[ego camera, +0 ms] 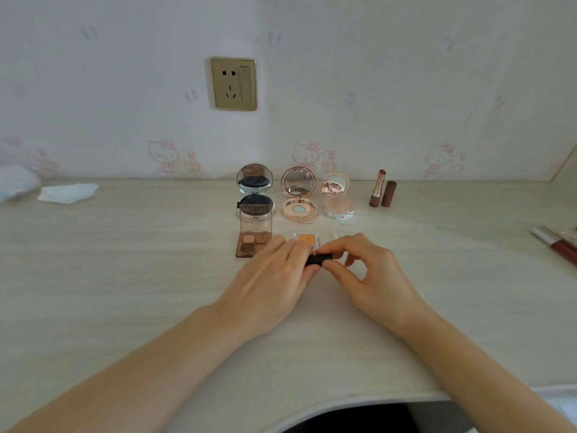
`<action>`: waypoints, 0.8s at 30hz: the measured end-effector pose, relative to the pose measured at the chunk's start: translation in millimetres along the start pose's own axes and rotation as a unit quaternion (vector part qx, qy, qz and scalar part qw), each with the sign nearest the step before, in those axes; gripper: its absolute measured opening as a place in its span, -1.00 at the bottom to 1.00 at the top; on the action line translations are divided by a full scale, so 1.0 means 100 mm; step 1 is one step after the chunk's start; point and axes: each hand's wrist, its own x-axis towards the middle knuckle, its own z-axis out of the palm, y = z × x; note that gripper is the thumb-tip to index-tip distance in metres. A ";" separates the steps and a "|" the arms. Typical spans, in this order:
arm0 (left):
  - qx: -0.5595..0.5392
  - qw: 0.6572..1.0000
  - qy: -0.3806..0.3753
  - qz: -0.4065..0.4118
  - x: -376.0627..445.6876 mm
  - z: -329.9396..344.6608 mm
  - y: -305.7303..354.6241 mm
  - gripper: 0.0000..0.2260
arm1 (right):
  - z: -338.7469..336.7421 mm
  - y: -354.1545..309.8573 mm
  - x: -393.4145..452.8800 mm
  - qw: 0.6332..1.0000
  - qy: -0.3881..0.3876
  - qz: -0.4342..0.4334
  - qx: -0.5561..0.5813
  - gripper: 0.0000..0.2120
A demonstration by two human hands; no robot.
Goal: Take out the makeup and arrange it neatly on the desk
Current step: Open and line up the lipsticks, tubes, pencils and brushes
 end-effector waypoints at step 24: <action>-0.019 0.999 -0.029 0.014 -0.01 -0.05 -0.01 -0.74 | 0.02 -0.04 -0.02 0.998 0.018 -0.050 -0.027 -0.73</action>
